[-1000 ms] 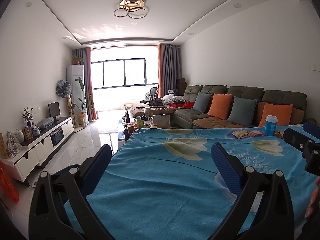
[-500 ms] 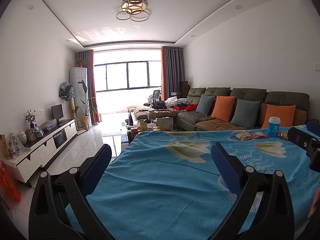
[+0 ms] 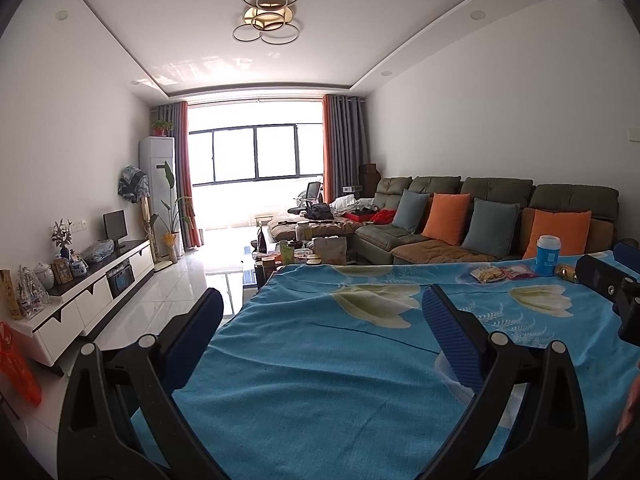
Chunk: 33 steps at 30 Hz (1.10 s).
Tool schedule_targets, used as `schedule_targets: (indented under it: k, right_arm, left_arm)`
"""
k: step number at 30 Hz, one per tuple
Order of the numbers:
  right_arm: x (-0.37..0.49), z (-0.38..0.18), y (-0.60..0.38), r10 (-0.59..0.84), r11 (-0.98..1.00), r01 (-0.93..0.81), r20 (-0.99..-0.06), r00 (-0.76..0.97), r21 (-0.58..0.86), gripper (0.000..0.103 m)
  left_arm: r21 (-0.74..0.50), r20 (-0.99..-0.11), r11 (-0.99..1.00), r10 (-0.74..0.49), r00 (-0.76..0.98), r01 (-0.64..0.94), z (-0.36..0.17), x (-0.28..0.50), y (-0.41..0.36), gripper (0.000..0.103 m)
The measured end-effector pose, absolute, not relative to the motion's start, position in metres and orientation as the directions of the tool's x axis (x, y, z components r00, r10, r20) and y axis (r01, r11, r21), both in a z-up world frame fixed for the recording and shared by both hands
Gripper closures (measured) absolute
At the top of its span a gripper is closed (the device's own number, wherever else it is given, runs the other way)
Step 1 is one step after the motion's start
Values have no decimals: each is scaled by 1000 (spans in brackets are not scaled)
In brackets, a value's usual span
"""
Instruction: Collect trash
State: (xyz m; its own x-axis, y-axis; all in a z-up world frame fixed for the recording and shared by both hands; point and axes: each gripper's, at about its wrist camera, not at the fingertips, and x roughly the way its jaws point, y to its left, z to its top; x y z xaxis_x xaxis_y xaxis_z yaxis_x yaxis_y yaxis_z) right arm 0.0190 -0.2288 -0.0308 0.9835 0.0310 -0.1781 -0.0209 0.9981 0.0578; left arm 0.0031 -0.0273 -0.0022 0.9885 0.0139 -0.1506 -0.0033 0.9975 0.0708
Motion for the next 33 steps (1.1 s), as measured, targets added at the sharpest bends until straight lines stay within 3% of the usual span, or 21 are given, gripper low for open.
schedule_targets:
  k: [33]
  right_arm:
    - [19, -31, -228, 28, 998, -16, -180, 983, 65, 7]
  left_arm:
    - [73, -148, 997, 19, 989, -8, -2, 5, -27, 5]
